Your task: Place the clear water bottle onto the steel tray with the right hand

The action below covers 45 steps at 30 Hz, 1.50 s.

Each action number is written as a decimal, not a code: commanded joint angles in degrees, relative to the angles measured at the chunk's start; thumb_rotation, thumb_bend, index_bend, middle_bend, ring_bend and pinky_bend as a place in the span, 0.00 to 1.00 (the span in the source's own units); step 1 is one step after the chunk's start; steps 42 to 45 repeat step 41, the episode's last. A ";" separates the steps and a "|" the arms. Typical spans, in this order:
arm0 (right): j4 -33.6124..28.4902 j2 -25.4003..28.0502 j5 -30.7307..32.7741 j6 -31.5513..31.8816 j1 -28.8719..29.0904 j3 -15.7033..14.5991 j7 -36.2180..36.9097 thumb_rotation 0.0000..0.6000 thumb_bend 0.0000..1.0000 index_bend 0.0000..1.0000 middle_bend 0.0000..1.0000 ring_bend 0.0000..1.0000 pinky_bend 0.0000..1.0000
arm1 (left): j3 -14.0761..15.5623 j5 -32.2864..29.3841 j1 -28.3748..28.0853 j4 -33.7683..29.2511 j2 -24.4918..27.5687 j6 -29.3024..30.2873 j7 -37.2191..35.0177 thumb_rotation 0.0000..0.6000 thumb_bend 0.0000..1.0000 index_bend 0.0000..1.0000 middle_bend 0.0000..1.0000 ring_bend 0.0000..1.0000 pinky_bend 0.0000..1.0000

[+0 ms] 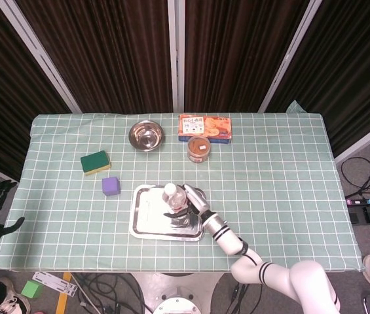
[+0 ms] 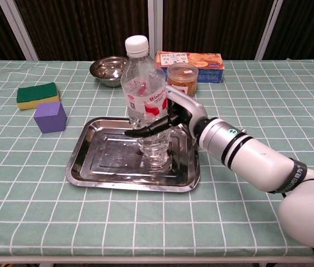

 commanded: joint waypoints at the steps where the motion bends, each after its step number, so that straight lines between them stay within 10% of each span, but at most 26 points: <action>1: 1.16 0.01 -1.14 0.67 0.52 -0.91 1.27 1.00 0.00 0.49 0.44 0.22 0.32 | 0.02 0.09 0.01 0.26 -0.18 0.02 -0.13 1.00 0.25 0.19 0.21 0.11 0.19; 12: -1.74 4.33 -2.89 0.09 -0.31 -4.68 1.38 1.00 0.00 0.05 0.22 0.03 0.13 | 0.04 0.71 0.12 -0.58 -0.02 0.66 0.06 1.00 0.25 0.19 0.21 0.11 0.19; 18: -11.49 13.93 -3.77 2.69 -2.46 -6.05 -5.79 1.00 0.00 0.00 0.11 0.00 0.02 | 0.09 0.97 0.26 -1.42 0.30 1.06 0.42 1.00 0.25 0.19 0.21 0.11 0.19; 24: -32.07 36.11 3.68 -4.60 -5.03 -7.45 -32.01 1.00 0.00 0.00 0.04 0.00 0.00 | 0.01 1.34 0.10 -2.26 0.49 1.29 0.87 1.00 0.25 0.18 0.21 0.11 0.19; 29: -46.69 48.88 16.37 2.70 -11.75 -8.56 -63.20 1.00 0.00 0.00 0.05 0.00 0.00 | -0.01 1.35 -0.07 -3.37 0.77 1.10 1.82 1.00 0.25 0.19 0.21 0.11 0.19; 36: -46.16 47.85 12.04 23.94 -23.17 -12.95 -80.48 1.00 0.00 0.00 0.06 0.00 0.00 | 0.09 1.34 -0.33 -4.23 0.87 0.59 2.61 1.00 0.25 0.19 0.21 0.11 0.19; 45: -41.33 46.35 10.58 25.08 -27.11 -14.28 -76.38 1.00 0.00 0.00 0.05 0.00 0.00 | 0.03 1.58 -0.58 -4.17 0.59 0.54 2.35 1.00 0.25 0.19 0.21 0.11 0.19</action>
